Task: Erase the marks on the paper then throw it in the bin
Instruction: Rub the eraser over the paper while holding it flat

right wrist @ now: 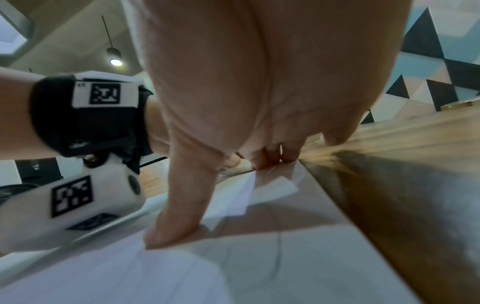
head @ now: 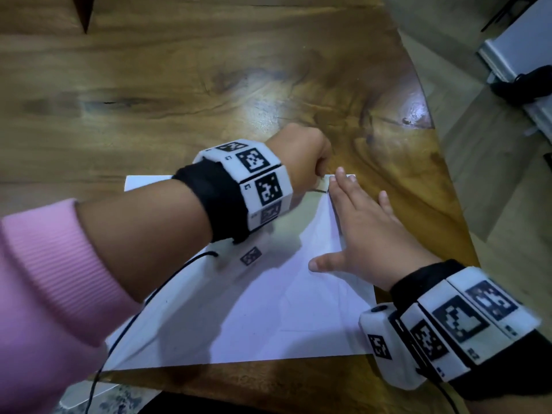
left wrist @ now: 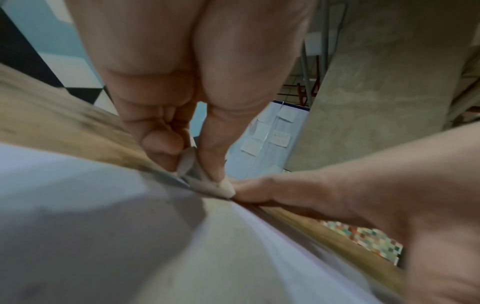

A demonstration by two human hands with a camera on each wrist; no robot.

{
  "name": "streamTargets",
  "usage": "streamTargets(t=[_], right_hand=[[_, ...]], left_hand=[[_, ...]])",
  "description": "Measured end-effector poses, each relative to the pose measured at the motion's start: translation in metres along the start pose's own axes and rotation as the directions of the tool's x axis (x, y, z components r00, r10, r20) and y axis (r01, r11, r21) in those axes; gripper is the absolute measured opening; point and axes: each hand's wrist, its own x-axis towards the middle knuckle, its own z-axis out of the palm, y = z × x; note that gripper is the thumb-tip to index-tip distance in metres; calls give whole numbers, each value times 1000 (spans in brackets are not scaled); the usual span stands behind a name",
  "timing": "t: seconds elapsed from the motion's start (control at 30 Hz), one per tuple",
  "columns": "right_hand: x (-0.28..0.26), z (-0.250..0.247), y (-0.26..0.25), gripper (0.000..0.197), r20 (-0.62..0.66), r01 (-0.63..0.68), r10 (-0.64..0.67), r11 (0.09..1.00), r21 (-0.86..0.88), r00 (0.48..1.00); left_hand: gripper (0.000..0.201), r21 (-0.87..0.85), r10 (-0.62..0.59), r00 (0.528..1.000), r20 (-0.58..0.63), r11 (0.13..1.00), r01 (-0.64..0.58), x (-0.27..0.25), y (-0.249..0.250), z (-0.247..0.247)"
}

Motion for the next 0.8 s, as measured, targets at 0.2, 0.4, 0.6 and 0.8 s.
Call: streamTargets(t=[0.2,0.4,0.6,0.8], right_hand=[[1,2,1,125,-10,-5,5,1000,13,1000],[0,2,1,124,-13,-3,4,1000,20,1000],[-1,1,2,120,-12,7,-6,999,44,1000],[1,3,3,120,-21,11,-11,1000,28,1000]], left_hand=[[7,77,80,967,243,992,-102,-37,-8,5],[9,-79,-114,981,159,989,127,-36,-37,-20],[12,-189,-224,974,25,956,225,-23,-48,-28],[12,-127,-178,984,1,976,177,-19,-34,-10]])
